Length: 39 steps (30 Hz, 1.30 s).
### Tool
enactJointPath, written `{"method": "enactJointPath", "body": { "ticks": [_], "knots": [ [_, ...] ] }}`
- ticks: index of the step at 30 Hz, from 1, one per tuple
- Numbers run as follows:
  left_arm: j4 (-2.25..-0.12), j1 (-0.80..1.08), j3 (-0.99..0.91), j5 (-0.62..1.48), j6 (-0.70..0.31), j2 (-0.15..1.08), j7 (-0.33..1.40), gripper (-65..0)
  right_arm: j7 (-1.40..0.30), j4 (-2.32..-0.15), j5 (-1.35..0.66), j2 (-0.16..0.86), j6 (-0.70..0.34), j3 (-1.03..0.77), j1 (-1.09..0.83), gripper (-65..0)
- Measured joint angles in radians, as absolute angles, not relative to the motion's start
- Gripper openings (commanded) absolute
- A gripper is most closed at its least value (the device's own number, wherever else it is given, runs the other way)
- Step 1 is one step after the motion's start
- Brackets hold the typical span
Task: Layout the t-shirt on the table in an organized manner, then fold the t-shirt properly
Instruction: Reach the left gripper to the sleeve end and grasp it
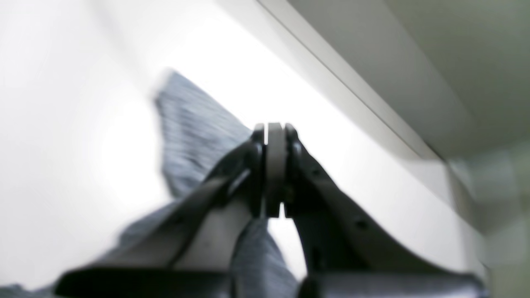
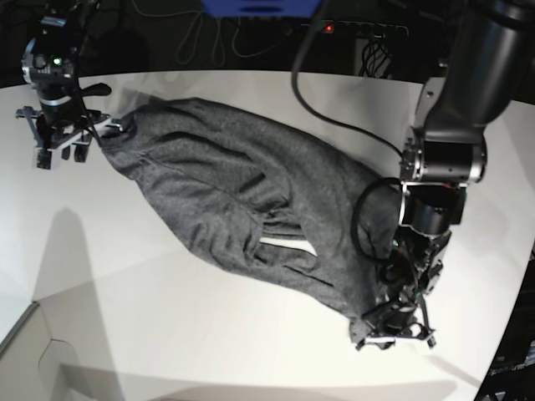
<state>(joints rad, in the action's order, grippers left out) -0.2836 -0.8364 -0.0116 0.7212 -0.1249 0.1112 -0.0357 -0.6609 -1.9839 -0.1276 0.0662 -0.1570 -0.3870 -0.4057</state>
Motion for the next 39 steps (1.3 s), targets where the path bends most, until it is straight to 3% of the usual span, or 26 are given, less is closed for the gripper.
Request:
{"method": "enactJointPath", "body": {
  "ticks": [6,12,27,33,39],
  "knots": [
    [-0.263,-0.834,0.039,0.677,-0.124,0.113,-0.091,-64.0,-0.661,-1.984,-0.128,0.066,-0.157,-0.386,-0.408,-46.2],
    [-0.257,-0.834,0.093,0.678,-0.127,0.104,-0.094,-49.1,-0.662,-1.984,-0.128,0.066,-0.157,-0.385,-0.408,-46.2],
    [-0.273,-0.791,0.086,0.69,-0.131,0.107,-0.095,-48.3,-0.658,-1.988,-0.128,0.068,-0.157,-0.383,-0.4,-45.6],
    [-0.464,-0.663,0.027,0.815,-0.128,0.17,-0.004,-48.3,-0.659,-1.988,-0.128,0.069,-0.157,-0.371,-0.315,-41.5],
    [-0.709,-0.524,-0.016,0.88,-0.117,0.23,0.076,-48.3,-0.663,-1.989,-0.119,0.104,-0.157,-0.264,-0.265,-41.9]
  ]
}}
